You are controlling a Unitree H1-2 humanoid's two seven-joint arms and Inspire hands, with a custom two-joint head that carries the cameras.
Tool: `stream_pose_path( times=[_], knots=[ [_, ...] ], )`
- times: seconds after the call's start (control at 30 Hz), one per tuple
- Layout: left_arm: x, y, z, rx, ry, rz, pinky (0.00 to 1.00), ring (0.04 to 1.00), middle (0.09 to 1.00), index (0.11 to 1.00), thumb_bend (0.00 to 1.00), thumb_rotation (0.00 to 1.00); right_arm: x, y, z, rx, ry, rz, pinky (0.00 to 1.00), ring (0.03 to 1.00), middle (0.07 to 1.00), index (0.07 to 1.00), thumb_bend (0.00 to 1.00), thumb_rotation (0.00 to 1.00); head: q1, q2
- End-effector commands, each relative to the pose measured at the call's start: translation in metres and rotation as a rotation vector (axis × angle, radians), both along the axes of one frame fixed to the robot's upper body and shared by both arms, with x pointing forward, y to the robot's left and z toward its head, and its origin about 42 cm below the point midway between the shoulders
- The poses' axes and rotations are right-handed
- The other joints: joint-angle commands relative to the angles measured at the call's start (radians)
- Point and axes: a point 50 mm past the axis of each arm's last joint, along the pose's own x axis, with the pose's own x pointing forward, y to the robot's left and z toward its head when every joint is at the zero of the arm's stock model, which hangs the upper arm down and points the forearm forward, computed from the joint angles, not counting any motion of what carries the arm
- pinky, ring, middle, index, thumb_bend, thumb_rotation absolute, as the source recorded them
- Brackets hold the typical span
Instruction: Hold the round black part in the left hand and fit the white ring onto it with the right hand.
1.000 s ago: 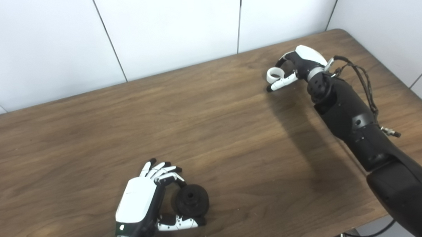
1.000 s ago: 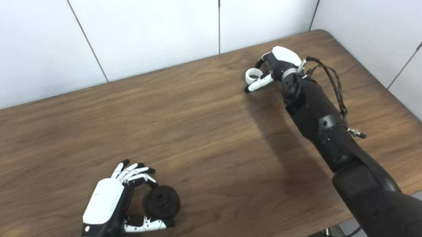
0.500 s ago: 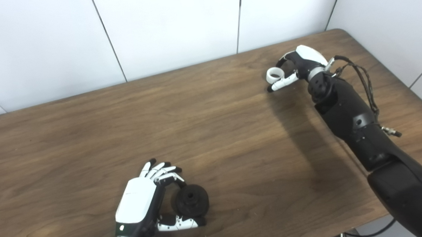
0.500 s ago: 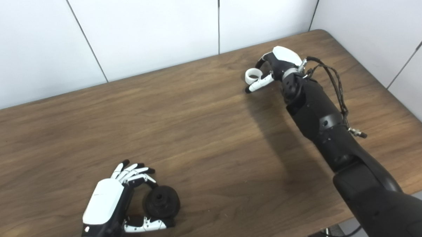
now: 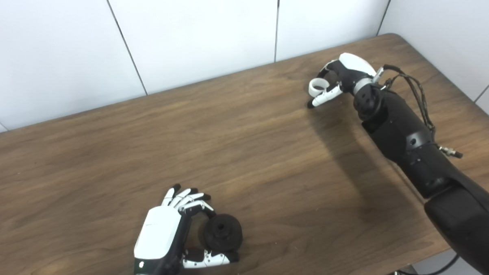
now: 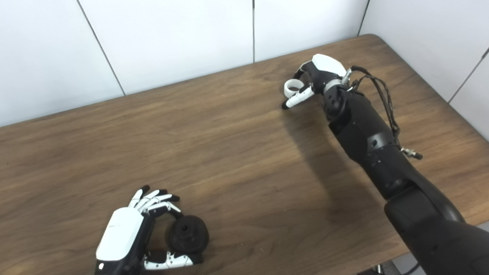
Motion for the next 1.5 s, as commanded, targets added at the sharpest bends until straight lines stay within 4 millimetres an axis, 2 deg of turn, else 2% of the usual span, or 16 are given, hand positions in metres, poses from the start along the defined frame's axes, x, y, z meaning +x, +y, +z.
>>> stream_pose_path(
  times=[0.0, 0.13, 0.43, 0.87, 1.07, 1.23, 1.47],
  knots=[
    [-0.004, 0.004, -0.003, 0.048, 0.027, -0.001, 0.98, 0.867, 0.763, 0.485, 0.52, 0.05, 0.011, -0.004, 0.032, -0.002, -0.121, -0.007, 0.99, 1.0, 0.905, 0.505, 0.56, 0.16, -0.001, 0.001],
    [-0.004, 0.004, -0.003, 0.048, 0.026, -0.002, 0.98, 0.867, 0.765, 0.485, 0.52, 0.05, 0.01, -0.006, 0.03, -0.018, -0.14, 0.0, 0.97, 0.982, 0.863, 0.485, 0.53, 0.13, -0.001, 0.001],
    [-0.004, 0.002, -0.003, 0.039, 0.028, -0.001, 0.98, 0.869, 0.764, 0.485, 0.52, 0.05, 0.005, -0.013, 0.029, -0.039, -0.133, -0.008, 0.93, 0.972, 0.856, 0.484, 0.52, 0.13, -0.002, 0.002],
    [-0.004, 0.001, -0.003, 0.035, 0.026, 0.0, 0.99, 0.869, 0.765, 0.485, 0.52, 0.05, 0.0, -0.015, 0.026, -0.02, -0.135, -0.007, 0.94, 0.972, 0.845, 0.485, 0.52, 0.13, -0.001, 0.0],
    [-0.004, 0.0, -0.003, 0.037, 0.025, -0.001, 0.99, 0.872, 0.766, 0.485, 0.52, 0.05, -0.005, -0.007, 0.036, -0.015, -0.15, 0.065, 0.92, 0.999, 0.863, 0.485, 0.52, 0.13, 0.0, 0.0],
    [-0.004, -0.002, -0.004, 0.025, 0.022, -0.002, 0.99, 0.867, 0.761, 0.485, 0.52, 0.05, -0.015, 0.012, 0.051, -0.053, -0.193, 0.198, 0.9, 0.985, 0.852, 0.485, 0.52, 0.13, 0.009, 0.001],
    [-0.005, -0.005, -0.004, 0.025, 0.017, -0.004, 0.98, 0.866, 0.76, 0.485, 0.52, 0.05, -0.032, 0.039, 0.061, -0.034, -0.225, 0.294, 0.98, 0.983, 0.841, 0.484, 0.52, 0.13, 0.034, 0.004]
  ],
)
